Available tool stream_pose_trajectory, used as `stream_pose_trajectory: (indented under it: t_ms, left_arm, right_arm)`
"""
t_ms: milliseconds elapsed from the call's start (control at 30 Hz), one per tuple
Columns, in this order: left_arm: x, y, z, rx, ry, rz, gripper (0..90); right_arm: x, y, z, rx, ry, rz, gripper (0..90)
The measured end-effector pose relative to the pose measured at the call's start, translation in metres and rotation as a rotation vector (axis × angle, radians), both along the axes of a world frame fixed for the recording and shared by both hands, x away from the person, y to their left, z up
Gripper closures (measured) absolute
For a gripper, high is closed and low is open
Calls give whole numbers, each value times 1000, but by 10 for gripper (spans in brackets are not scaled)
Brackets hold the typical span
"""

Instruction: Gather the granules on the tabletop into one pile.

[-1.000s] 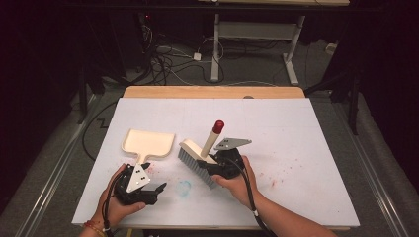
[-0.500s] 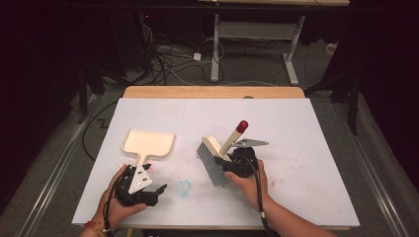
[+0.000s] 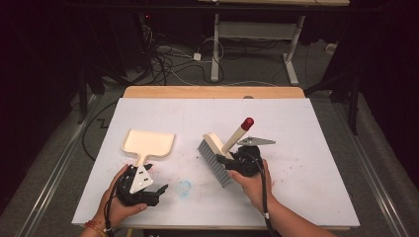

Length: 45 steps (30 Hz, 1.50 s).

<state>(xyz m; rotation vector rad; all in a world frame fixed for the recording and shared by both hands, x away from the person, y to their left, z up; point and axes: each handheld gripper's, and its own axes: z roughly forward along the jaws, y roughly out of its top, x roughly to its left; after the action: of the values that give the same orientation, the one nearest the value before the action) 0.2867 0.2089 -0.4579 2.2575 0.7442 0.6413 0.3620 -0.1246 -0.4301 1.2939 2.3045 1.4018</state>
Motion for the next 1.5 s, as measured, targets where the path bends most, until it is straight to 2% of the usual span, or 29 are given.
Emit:
stream_pose_trajectory:
  t_ms: [133, 267, 300, 400, 600, 667, 733, 833, 867, 1033, 1167, 1267, 1333, 1433, 1500]
  left_arm:
    - [1, 0, -1, -1, 7, 1, 176]
    - [0, -2, -2, 4, 8, -8, 176]
    - [0, -2, -2, 7, 8, -9, 176]
    - [0, -3, -2, 8, 10, -14, 175]
    - [0, -1, -3, 7, 14, -14, 175]
    - [-1, -1, -3, 7, 14, -18, 175]
    - [-2, -1, -3, 5, 16, -19, 175]
    - [-2, -2, -3, 5, 18, -21, 175]
    - [-1, -2, -3, 9, 19, -20, 175]
    - [-2, -4, -3, 13, 22, -25, 175]
    - [0, -7, -4, 18, 27, -34, 175]
    - [0, -9, -4, 24, 20, -41, 175]
    - [0, -10, -4, 23, 29, -42, 175]
    - [1, -9, -4, 31, 21, -47, 175]
    - [0, -9, -5, 29, 30, -45, 175]
  right_arm:
    - [-1, 12, 6, 29, -4, 28, 671]
    - [1, 27, 5, 51, 20, 51, 671]
    - [2, 32, 4, 51, 16, 50, 671]
    - [8, 41, -3, 73, 72, 49, 671]
    - [17, 53, -11, 58, 75, 21, 671]
    - [21, 50, -13, 45, 73, -5, 671]
    - [26, 42, -16, 51, 107, -34, 671]
    - [28, 29, -20, 53, 131, -61, 670]
    - [27, 23, -20, 58, 144, -69, 669]
    - [20, 0, -15, 45, 137, -100, 670]
    - [13, -16, -12, 62, 149, -103, 670]
    - [9, -20, -6, 87, 135, -82, 670]
    - [6, -21, 0, 97, 118, -66, 671]
    - [1, -25, 13, 100, 79, -4, 671]
    - [-4, -29, 23, 88, 28, 86, 671]
